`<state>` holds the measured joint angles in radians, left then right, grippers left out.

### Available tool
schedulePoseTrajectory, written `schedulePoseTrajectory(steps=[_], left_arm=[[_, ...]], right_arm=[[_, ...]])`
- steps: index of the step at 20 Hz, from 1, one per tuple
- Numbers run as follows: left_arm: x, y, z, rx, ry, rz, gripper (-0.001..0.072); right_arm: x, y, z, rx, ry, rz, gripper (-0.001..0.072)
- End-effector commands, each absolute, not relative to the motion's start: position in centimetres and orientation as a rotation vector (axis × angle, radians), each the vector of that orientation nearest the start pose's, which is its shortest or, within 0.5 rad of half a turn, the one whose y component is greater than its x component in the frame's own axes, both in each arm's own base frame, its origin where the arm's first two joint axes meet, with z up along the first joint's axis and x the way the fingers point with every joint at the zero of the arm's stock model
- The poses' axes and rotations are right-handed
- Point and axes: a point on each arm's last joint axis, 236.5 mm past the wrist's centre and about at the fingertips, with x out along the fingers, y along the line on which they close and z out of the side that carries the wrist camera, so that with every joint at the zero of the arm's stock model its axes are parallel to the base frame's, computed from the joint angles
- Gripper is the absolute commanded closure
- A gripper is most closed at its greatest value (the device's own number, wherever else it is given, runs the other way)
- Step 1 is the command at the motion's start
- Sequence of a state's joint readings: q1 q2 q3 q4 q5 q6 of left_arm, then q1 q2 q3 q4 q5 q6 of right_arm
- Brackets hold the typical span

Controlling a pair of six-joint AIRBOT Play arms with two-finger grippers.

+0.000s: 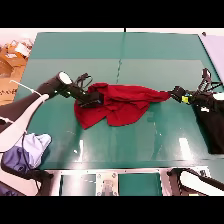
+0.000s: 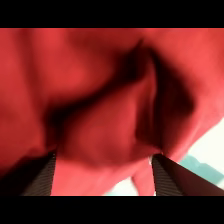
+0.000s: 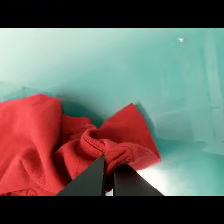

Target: Fold the shirts.

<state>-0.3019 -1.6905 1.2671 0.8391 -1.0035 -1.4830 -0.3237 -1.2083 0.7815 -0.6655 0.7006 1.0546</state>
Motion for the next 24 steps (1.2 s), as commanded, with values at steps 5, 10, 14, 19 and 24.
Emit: schedulePoseTrajectory(steps=[5, 10, 14, 19, 24], left_arm=[[39.1, -28.2, -6.3, -0.474, 1.399, -0.582, 0.0532], [36.9, -28.1, -6.0, -0.420, 1.482, -0.640, 0.0646], [38.5, -26.9, -6.3, -0.360, 1.434, -0.589, 0.0686], [41.3, -19.9, 1.4, 0.034, 1.359, -0.424, 0.0686], [42.7, -16.5, 27.9, 0.113, 0.725, -0.383, 0.0686]], right_arm=[[41.4, -1.4, -1.6, 0.604, 0.863, 0.090, 0.0692], [41.6, -1.5, -1.6, 0.602, 0.856, 0.083, 0.0692], [41.6, -1.6, -1.6, 0.584, 0.855, 0.090, 0.0692], [42.0, -0.6, 3.4, 0.575, 0.809, 0.185, 0.0692], [42.2, 0.0, 27.1, 0.410, 0.355, 0.260, 0.0692]])
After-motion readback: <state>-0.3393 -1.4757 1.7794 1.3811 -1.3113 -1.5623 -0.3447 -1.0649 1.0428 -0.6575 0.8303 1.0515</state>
